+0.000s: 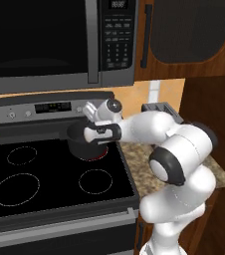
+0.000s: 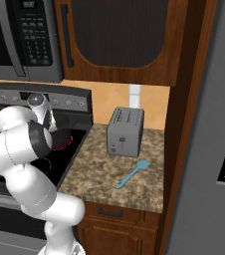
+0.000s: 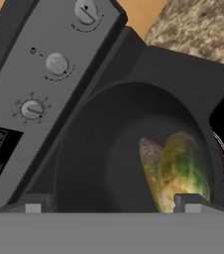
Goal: Put the cucumber and cucumber in the pot. Retrieve the spatula and lightly stir the vegetables in the pot.
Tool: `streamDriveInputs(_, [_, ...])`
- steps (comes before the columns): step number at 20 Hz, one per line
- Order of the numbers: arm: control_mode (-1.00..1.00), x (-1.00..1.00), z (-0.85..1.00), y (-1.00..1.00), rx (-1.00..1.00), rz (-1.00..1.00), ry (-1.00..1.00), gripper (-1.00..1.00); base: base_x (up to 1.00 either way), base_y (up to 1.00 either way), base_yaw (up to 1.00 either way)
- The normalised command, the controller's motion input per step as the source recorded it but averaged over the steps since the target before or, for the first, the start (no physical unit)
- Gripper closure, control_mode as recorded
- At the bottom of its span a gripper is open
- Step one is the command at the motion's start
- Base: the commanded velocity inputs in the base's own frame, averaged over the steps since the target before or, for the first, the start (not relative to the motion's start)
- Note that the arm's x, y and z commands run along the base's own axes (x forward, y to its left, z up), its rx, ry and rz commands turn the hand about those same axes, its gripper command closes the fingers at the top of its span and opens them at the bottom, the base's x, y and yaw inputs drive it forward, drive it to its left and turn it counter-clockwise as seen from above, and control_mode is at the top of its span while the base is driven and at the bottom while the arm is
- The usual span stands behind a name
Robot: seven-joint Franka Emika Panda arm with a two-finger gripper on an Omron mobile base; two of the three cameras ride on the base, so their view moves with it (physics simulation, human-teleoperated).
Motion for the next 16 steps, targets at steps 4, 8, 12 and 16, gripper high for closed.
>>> streamDriveInputs(4, [-1.00, -0.91, 0.74, -0.36, 0.09, 0.00, 0.00, -1.00, 0.00, 0.00, 0.00])
streamDriveInputs(8, [-1.00, -0.77, 0.85, -0.54, 0.09, 0.00, 0.10, -1.00, 0.00, 0.00, 0.00])
streamDriveInputs(12, [-1.00, -0.69, 0.46, -0.60, 0.05, -0.02, 0.29, -1.00, 0.00, 0.00, 0.00])
streamDriveInputs(16, [-1.00, -0.76, 0.06, -0.70, 0.10, -0.29, 0.40, -1.00, 0.00, 0.00, 0.00])
